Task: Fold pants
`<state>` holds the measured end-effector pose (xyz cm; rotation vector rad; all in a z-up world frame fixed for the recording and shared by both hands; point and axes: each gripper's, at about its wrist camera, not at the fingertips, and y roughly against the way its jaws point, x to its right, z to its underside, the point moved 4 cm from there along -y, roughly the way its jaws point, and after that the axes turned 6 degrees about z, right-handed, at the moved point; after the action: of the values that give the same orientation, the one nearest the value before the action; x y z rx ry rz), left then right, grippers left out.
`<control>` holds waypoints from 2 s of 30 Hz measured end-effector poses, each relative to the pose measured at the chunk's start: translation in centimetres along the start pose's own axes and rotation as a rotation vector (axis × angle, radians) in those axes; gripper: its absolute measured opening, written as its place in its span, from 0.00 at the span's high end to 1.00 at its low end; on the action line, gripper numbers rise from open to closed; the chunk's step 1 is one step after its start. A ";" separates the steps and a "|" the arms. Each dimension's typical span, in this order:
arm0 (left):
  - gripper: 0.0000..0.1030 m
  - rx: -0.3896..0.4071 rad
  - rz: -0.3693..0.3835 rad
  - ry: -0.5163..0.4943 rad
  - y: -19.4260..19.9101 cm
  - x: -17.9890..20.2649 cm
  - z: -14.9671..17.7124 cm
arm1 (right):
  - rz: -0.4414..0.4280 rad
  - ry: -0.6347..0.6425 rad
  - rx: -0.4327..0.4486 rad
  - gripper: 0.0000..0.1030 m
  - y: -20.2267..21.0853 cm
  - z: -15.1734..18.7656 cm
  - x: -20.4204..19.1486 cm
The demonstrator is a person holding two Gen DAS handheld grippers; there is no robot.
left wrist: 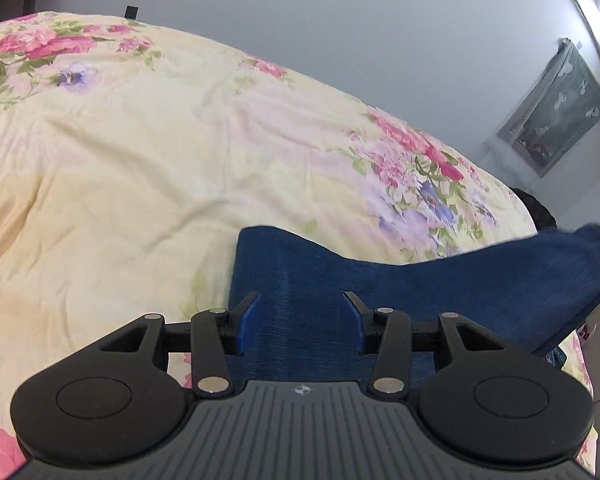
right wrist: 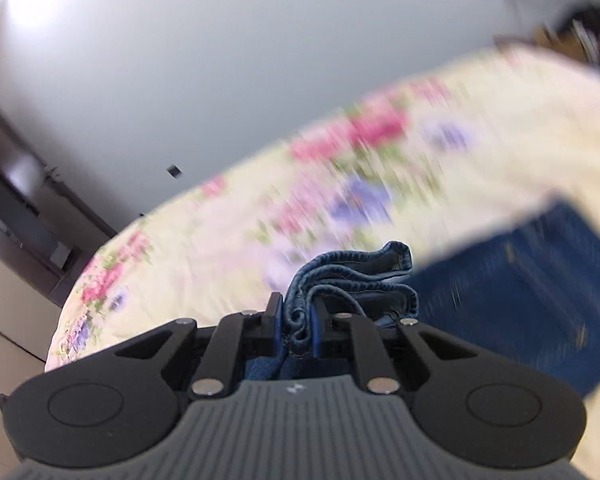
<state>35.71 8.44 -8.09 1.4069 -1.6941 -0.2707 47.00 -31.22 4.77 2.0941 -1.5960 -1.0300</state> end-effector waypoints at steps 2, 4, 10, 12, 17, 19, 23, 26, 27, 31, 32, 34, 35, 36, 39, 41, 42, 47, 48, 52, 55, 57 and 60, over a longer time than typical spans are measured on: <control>0.49 0.010 -0.001 -0.015 0.0 -0.1 -0.2 | 0.021 0.109 0.056 0.92 2.2 -1.5 -0.5; 0.49 0.003 -0.005 -0.031 -0.5 -0.2 0.0 | 0.088 0.136 0.021 0.92 2.8 -1.3 1.8; 0.49 -0.058 -0.023 -0.044 -3.1 0.1 1.6 | 0.416 0.018 -0.206 0.92 -3.8 7.2 16.1; 0.49 -0.071 -0.028 -0.062 -3.6 0.6 1.9 | 0.440 -0.039 -0.235 0.92 -5.5 9.6 19.3; 0.49 -0.081 -0.066 -0.174 -4.2 1.9 2.2 | 0.421 -0.003 -0.219 0.92 -5.6 10.0 19.7; 0.49 -0.082 -0.068 -0.164 -4.6 2.0 2.2 | 0.401 0.027 -0.190 0.92 -4.8 8.9 18.8; 0.49 -0.054 -0.054 -0.110 -5.4 2.1 1.7 | 0.348 0.108 -0.095 0.93 -3.0 4.8 16.1; 0.49 -0.042 -0.045 -0.094 -5.8 2.4 1.5 | 0.367 0.171 0.004 0.93 -0.4 1.8 15.5; 0.49 -0.039 -0.043 -0.098 -5.9 2.6 1.5 | 0.378 0.167 0.025 0.93 0.3 1.1 16.1; 0.49 -0.054 -0.050 -0.102 -7.0 2.8 1.8 | 0.492 0.116 -0.061 0.93 -1.1 2.9 22.3; 0.50 -0.061 -0.054 -0.096 -7.2 2.8 1.9 | 0.509 0.100 -0.097 0.94 -2.3 4.1 23.8; 0.50 -0.076 -0.056 -0.082 -7.8 2.9 2.2 | 0.540 0.089 -0.129 0.94 -4.3 6.2 25.7; 0.50 -0.081 -0.055 -0.091 -7.9 3.1 2.4 | 0.546 0.094 -0.124 0.94 -4.8 6.8 26.1; 0.50 -0.082 -0.057 -0.109 -7.8 3.3 2.5 | 0.549 0.091 -0.117 0.93 -5.2 7.2 26.3; 0.50 -0.079 -0.075 -0.182 -7.8 4.0 2.6 | 0.533 0.094 -0.087 0.93 -4.6 6.4 25.8; 0.50 -0.079 -0.084 -0.198 -8.0 4.1 2.6 | 0.483 0.138 -0.012 0.94 -2.9 4.8 24.1; 0.50 -0.080 -0.085 -0.197 -8.2 4.1 2.6 | 0.444 0.159 0.039 0.94 -1.8 3.8 23.1; 0.51 -0.070 -0.071 -0.158 -9.1 4.3 2.6 | 0.519 0.231 0.040 0.95 -2.4 3.5 23.8; 0.51 -0.071 -0.068 -0.156 -9.2 4.4 2.8 | 0.549 0.229 0.001 0.95 -3.4 4.4 24.8; 0.51 -0.084 -0.080 -0.204 -9.8 5.2 3.1 | 0.568 0.190 -0.068 0.95 -5.5 7.4 27.6; 0.51 -0.070 -0.082 -0.237 -9.7 5.9 2.6 | 0.596 0.146 -0.074 0.85 -5.3 7.6 28.5; 0.53 -0.057 -0.076 -0.248 -9.3 6.2 2.1 | 0.634 0.166 -0.054 0.82 -4.5 7.2 28.5; 0.58 -0.036 -0.074 -0.264 -9.1 6.4 0.8 | 0.612 0.154 -0.007 0.80 -2.7 6.4 27.7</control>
<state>41.52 -0.44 -11.40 1.4589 -1.8403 -0.5468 47.72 -54.90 -11.12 1.4702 -1.9546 -0.6403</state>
